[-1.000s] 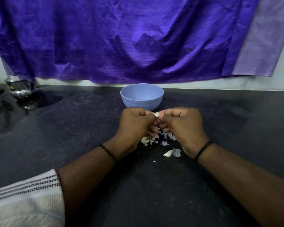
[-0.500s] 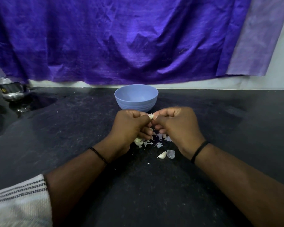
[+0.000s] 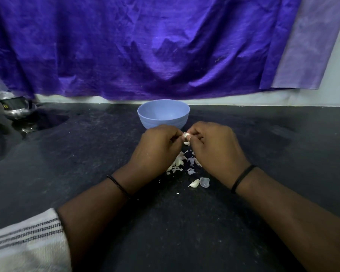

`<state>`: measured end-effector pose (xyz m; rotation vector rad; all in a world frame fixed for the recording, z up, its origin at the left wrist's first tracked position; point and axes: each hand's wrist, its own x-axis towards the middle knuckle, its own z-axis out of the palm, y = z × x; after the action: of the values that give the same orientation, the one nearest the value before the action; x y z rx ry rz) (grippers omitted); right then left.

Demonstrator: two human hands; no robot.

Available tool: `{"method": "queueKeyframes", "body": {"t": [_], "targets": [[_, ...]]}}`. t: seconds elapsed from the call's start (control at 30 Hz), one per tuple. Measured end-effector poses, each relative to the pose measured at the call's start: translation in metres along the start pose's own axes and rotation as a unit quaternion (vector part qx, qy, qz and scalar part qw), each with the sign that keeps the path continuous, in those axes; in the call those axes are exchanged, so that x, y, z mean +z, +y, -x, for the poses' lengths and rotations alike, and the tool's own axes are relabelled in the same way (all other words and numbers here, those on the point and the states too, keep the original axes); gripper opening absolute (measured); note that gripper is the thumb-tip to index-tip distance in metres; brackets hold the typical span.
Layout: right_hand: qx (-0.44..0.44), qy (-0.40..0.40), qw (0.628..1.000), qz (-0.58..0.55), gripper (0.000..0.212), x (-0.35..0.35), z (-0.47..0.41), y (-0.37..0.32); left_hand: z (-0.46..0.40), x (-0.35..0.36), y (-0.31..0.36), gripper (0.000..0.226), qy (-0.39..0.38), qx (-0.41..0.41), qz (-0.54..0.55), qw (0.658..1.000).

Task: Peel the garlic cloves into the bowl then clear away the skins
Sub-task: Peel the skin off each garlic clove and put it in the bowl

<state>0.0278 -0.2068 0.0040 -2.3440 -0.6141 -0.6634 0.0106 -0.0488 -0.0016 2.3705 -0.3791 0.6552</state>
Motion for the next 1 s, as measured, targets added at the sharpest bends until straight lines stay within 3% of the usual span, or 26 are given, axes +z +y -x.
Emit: {"method": "queueKeyframes", "body": {"t": [0.33, 0.73, 1.0], "targets": [[0.013, -0.002, 0.999, 0.037, 0.013, 0.003, 0.003, -0.004, -0.003, -0.003, 0.005, 0.022, -0.041, 0.059, -0.125, 0.990], [0.020, -0.026, 0.999, 0.042, 0.015, 0.002, 0.002, -0.008, -0.003, -0.005, 0.011, 0.022, -0.050, 0.078, -0.164, 0.982], [0.022, 0.000, 0.999, -0.030, 0.017, 0.006, 0.003, -0.007, -0.003, -0.003, 0.003, 0.030, -0.014, 0.102, -0.133, 0.986]]}}
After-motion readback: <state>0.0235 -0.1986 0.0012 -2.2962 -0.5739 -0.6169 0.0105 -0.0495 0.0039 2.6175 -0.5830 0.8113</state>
